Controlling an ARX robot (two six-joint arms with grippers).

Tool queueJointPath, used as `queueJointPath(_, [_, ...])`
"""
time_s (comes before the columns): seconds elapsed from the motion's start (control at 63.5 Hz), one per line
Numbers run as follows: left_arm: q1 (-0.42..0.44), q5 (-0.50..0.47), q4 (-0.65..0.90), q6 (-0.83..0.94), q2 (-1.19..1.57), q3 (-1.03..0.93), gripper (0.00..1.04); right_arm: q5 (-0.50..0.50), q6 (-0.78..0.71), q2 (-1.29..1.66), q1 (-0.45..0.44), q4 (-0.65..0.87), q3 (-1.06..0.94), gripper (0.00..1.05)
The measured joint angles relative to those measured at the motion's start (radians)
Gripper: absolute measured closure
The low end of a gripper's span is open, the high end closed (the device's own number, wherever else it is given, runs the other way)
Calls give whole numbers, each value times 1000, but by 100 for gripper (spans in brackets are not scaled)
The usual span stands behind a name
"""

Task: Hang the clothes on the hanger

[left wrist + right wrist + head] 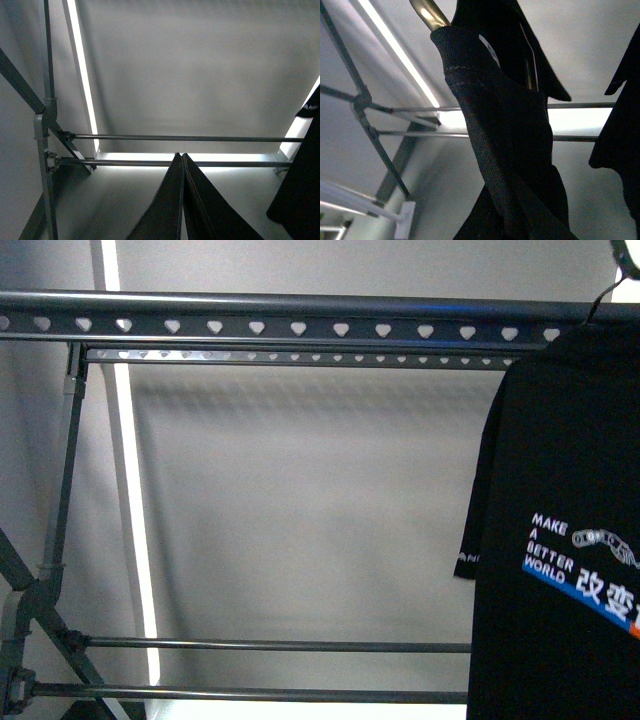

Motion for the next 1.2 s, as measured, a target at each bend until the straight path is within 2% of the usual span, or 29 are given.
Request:
queueJointPath(0.11, [0, -2, 6, 0, -77, -82, 101, 37, 189, 75, 6, -21, 104, 102])
queueJointPath(0.552, [0, -3, -82, 0, -320, -233, 101, 56, 602, 199, 101, 89, 161, 102])
queueJointPath(0.898, [0, -3, -184, 0, -468, -278, 101, 145, 740, 277, 200, 124, 181, 102])
queueJointPath(1.008, [0, -3, -166, 1, -491, -301, 101, 154, 779, 296, 224, 138, 181, 102])
queueJointPath(1.198, [0, -3, -243, 1, -575, -301, 101, 171, 830, 329, 248, 177, 181, 102])
